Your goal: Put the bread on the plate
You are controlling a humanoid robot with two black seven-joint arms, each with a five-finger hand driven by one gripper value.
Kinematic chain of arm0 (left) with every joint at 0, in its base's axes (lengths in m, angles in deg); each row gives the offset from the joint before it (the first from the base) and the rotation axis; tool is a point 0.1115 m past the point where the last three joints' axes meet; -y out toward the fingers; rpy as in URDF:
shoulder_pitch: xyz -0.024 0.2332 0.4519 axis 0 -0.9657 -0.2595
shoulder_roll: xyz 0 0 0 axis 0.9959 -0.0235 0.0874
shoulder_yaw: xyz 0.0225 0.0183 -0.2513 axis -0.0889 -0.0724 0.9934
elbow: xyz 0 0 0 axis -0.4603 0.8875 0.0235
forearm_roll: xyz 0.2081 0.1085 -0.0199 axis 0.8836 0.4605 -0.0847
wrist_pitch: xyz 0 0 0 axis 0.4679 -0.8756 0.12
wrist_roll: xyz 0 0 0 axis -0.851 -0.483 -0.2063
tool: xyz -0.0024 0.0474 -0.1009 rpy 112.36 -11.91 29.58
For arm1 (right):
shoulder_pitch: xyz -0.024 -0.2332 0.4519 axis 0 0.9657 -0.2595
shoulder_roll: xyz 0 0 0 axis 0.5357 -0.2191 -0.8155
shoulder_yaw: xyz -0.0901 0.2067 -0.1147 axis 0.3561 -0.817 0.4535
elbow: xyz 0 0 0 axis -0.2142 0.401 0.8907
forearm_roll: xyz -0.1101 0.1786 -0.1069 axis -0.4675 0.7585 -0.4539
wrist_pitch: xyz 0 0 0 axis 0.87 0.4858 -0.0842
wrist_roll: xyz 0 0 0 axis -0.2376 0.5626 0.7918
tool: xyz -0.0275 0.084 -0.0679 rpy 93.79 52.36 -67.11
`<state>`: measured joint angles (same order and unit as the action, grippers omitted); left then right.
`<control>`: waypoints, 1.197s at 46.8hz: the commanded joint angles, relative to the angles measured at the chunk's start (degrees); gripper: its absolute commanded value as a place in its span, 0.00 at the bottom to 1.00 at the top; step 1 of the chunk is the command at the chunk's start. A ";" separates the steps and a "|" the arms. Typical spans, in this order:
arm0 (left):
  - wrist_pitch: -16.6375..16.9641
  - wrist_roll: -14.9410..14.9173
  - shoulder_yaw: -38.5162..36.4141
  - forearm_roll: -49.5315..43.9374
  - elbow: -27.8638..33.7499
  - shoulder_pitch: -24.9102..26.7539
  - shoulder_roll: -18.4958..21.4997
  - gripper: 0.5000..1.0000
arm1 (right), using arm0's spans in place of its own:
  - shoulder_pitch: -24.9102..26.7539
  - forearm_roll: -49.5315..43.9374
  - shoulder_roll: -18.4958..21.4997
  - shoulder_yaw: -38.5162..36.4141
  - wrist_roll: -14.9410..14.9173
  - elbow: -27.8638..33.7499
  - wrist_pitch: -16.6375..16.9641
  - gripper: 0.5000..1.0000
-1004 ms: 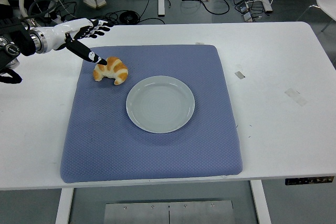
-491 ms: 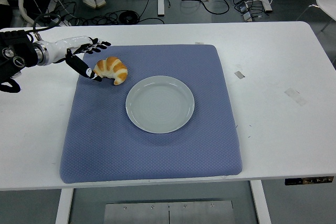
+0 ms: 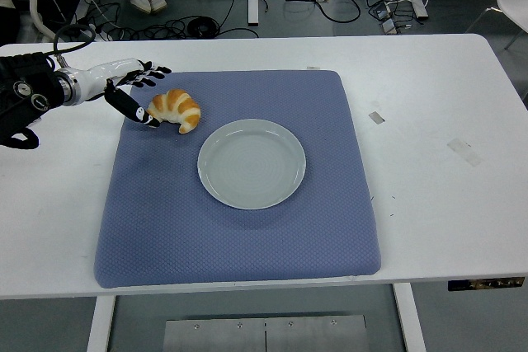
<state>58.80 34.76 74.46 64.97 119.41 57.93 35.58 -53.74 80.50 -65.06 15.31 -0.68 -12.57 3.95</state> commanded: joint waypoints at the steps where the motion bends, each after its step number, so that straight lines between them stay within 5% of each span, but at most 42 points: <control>1: -0.01 0.80 -0.04 0.00 -0.90 -0.37 -1.02 0.86 | 0.00 0.07 0.00 0.00 0.00 0.00 0.00 1.00; 24: 0.51 2.64 -0.31 -0.09 -4.59 -0.81 -4.89 0.84 | 0.00 0.07 0.00 0.00 0.00 0.00 0.00 1.00; 38: 1.39 6.25 -1.88 0.00 -5.12 -0.81 -4.89 0.31 | 0.00 -0.02 0.00 0.00 0.00 0.00 0.00 1.00; 51: 2.27 6.25 -2.33 0.08 -5.73 -0.81 -5.07 0.29 | 0.00 -0.02 0.00 0.00 0.00 0.00 0.00 1.00; 56: 2.27 6.34 -2.33 0.08 -5.73 -0.72 -4.98 0.00 | 0.00 -0.02 0.00 0.00 0.00 0.00 0.00 1.00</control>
<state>61.07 41.04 72.12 64.99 113.67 57.13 30.53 -53.74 80.49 -65.06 15.31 -0.67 -12.57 3.95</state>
